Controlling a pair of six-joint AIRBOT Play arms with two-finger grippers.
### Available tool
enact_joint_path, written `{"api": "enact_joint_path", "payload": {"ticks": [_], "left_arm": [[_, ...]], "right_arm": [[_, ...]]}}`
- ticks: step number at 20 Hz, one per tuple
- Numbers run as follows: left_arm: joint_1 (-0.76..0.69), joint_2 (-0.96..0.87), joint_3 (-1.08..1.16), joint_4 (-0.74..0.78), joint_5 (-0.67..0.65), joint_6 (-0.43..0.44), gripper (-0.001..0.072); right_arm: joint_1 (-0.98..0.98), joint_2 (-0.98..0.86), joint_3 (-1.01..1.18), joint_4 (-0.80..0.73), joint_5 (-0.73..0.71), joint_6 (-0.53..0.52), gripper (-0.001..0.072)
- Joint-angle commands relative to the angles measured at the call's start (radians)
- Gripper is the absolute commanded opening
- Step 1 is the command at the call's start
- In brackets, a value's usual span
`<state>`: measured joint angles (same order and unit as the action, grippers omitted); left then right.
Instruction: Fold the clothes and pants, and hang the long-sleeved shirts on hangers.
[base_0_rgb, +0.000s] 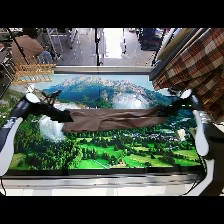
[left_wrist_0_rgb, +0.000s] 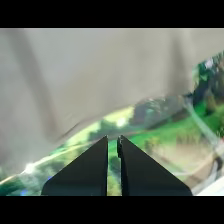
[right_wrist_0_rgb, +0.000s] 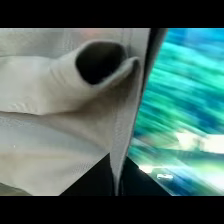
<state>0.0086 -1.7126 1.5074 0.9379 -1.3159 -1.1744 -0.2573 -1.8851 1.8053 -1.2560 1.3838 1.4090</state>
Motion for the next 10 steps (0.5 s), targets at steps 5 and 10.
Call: {"api": "enact_joint_path", "payload": {"ticks": [5,10], "left_arm": [[-0.172,-0.096,0.000,0.019,0.116,-0.035,0.0058],[-0.149,-0.130,0.006,0.021,0.192,-0.073,0.0058]], "right_arm": [[0.039,0.320,-0.004,-0.074,0.080,0.074,0.0013],[0.380,0.327,-0.004,0.017,-0.119,0.248,0.0013]]}}
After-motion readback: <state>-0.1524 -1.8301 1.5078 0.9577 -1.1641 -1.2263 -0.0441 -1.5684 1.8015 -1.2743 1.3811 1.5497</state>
